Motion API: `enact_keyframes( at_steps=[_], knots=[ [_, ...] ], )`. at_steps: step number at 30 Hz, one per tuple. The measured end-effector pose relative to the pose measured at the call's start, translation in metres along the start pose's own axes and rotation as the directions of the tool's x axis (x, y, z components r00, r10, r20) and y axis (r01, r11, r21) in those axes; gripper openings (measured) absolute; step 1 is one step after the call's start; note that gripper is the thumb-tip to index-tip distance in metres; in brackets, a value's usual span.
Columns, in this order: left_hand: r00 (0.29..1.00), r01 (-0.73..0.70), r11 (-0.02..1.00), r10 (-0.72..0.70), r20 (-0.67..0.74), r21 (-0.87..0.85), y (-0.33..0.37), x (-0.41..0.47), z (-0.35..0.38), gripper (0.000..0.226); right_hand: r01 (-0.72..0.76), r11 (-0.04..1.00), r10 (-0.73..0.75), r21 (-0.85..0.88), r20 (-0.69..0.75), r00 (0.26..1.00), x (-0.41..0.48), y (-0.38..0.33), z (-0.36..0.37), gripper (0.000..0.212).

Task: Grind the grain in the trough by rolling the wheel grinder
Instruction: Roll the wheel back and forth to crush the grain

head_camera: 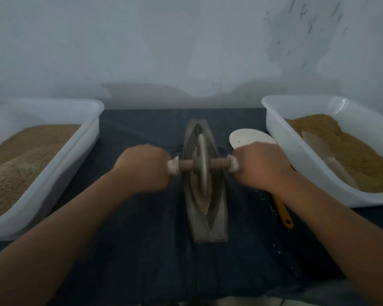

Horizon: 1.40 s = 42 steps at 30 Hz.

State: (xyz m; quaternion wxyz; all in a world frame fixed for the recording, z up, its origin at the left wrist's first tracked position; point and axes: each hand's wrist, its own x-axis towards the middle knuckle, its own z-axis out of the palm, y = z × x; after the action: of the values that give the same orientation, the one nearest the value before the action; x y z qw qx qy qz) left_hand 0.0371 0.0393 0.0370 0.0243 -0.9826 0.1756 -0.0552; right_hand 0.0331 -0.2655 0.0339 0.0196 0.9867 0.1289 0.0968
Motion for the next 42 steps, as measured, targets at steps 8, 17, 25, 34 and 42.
enact_keyframes(
  at_steps=[8,17,25,34,42],
  knots=[
    [0.999,0.045,0.999,-0.045,0.020,0.012,0.006,0.016,-0.011,0.027,-0.041,0.999,0.039,-0.021,-0.075,0.996,0.010,-0.007,-0.001,0.037],
    [0.999,0.026,0.999,-0.024,-0.045,0.042,0.007,-0.003,-0.002,0.027,-0.003,1.000,0.005,0.019,-0.074,0.997,-0.013,-0.005,0.001,0.031],
    [0.997,0.071,0.997,-0.070,-0.045,0.015,0.004,0.004,0.002,0.029,0.024,0.999,-0.030,-0.042,-0.144,0.989,0.002,0.002,0.002,0.043],
    [0.986,0.053,0.995,-0.040,-0.159,0.079,0.007,0.003,0.004,0.026,-0.016,0.999,0.018,0.031,-0.083,0.996,-0.010,0.010,0.001,0.042],
    [0.991,0.105,0.994,-0.101,-0.091,0.043,0.004,0.020,0.002,0.028,-0.031,0.999,0.026,-0.033,-0.153,0.988,0.008,0.011,0.008,0.047]
  ],
)
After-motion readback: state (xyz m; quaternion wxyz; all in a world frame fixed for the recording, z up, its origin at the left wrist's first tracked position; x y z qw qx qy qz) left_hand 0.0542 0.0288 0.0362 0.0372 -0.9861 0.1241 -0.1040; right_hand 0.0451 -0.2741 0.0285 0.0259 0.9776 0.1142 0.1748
